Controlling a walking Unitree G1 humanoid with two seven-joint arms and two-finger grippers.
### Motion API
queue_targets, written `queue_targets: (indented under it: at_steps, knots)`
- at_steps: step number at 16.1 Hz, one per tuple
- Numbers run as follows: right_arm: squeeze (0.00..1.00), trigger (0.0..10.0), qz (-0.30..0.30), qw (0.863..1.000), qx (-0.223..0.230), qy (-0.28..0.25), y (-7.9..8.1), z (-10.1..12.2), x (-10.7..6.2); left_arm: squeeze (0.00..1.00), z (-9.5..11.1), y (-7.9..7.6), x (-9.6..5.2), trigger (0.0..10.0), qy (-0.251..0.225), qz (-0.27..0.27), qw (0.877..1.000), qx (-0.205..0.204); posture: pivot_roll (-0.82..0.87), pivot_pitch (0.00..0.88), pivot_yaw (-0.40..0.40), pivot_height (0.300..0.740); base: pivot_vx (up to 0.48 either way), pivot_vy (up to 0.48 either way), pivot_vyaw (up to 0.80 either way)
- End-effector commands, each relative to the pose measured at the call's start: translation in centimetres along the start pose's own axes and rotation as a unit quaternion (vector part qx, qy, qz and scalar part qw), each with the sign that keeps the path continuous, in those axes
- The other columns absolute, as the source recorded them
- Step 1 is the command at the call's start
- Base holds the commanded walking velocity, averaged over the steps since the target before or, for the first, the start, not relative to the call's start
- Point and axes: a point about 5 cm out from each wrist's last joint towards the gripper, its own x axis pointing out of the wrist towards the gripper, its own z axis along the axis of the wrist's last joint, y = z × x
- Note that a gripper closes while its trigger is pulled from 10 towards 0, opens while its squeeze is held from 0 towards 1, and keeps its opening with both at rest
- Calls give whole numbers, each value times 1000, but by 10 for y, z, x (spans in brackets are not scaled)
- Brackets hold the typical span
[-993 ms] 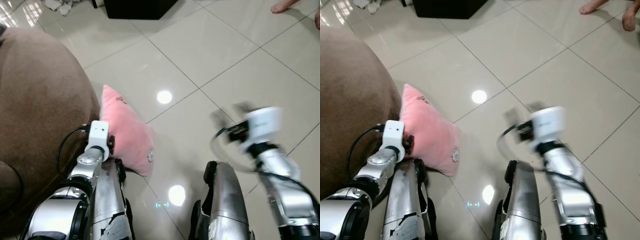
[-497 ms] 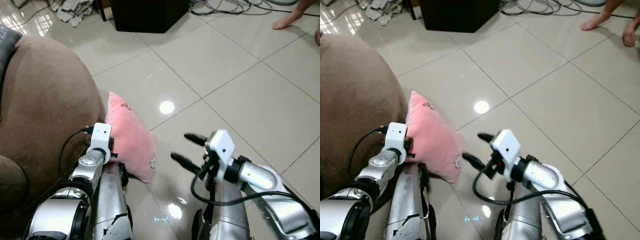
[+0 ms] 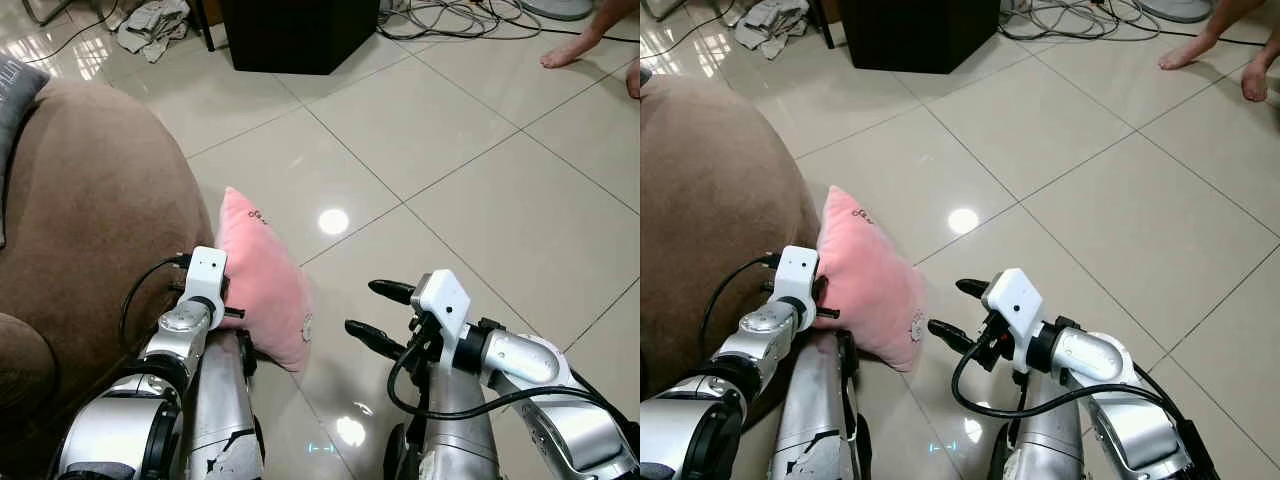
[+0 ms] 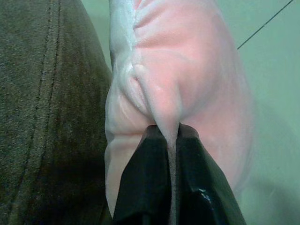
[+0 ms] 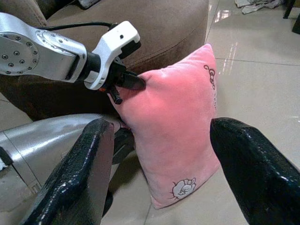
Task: Move the pillow to the sofa from floor
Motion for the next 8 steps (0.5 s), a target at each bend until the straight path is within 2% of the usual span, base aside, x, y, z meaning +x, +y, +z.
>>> queue_targets:
  at_steps: [1,4,5,6,7,8]
  knots:
    - [0,10000,11,1000,5,9,5,-5,-1,0,-4,-3,0,0,13,-9,1000,2,-89,149,26,496,0,0,0]
    - [0,10000,6,1000,9,5,8,-6,0,0,0,-10,1,0,-5,-34,999,-34,-81,141,33,496,0,0,0]
    - [0,10000,-10,1000,20,-11,12,-4,0,0,13,-20,2,0,-51,-71,992,-90,-75,130,35,496,0,0,0]
    - [0,10000,-22,999,29,-24,16,-3,0,0,26,-25,2,0,-90,-93,983,-127,-67,121,38,496,0,0,0]
    - [0,10000,-24,999,31,-28,17,-2,0,0,30,-26,2,0,-102,-98,980,-136,-67,121,38,496,0,0,0]
    - [0,10000,-63,996,42,-47,20,2,0,0,63,-30,-2,0,-186,-127,959,-173,-57,105,42,496,0,0,0]
